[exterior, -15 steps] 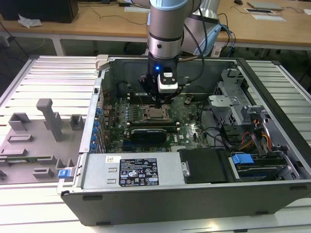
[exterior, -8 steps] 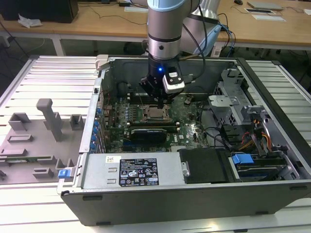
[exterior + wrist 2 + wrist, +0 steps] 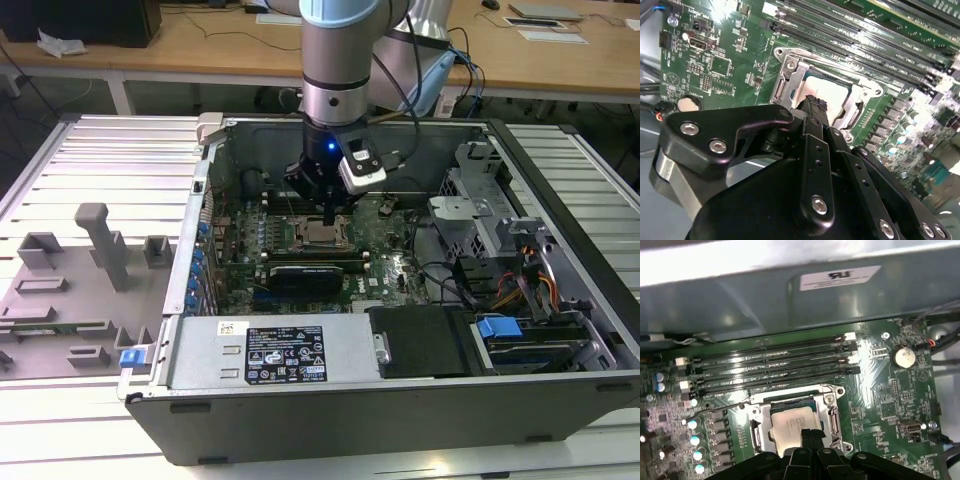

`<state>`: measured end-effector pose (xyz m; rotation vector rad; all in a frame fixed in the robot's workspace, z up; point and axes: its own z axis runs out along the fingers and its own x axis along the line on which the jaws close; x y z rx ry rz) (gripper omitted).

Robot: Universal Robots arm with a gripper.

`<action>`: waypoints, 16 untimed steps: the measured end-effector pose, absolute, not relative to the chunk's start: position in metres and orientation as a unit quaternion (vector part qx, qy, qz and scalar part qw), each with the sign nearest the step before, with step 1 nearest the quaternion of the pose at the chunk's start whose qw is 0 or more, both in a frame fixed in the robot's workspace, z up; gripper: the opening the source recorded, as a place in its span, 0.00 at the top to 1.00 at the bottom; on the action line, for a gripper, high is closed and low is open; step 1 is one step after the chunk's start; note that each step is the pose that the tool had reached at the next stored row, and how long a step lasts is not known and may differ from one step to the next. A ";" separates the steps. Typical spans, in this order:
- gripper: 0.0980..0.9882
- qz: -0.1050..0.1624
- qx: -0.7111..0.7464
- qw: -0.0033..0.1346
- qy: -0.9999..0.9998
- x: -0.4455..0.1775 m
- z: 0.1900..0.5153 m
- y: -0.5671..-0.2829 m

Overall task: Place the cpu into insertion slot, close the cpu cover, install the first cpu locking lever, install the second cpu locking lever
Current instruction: 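Close the cpu cover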

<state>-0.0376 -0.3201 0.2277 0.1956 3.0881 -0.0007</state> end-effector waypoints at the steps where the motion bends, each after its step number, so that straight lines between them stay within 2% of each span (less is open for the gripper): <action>1: 0.99 0.000 0.056 0.024 0.998 -0.038 0.227 -0.320; 16: 0.99 0.001 0.008 0.024 1.000 -0.063 0.218 -0.322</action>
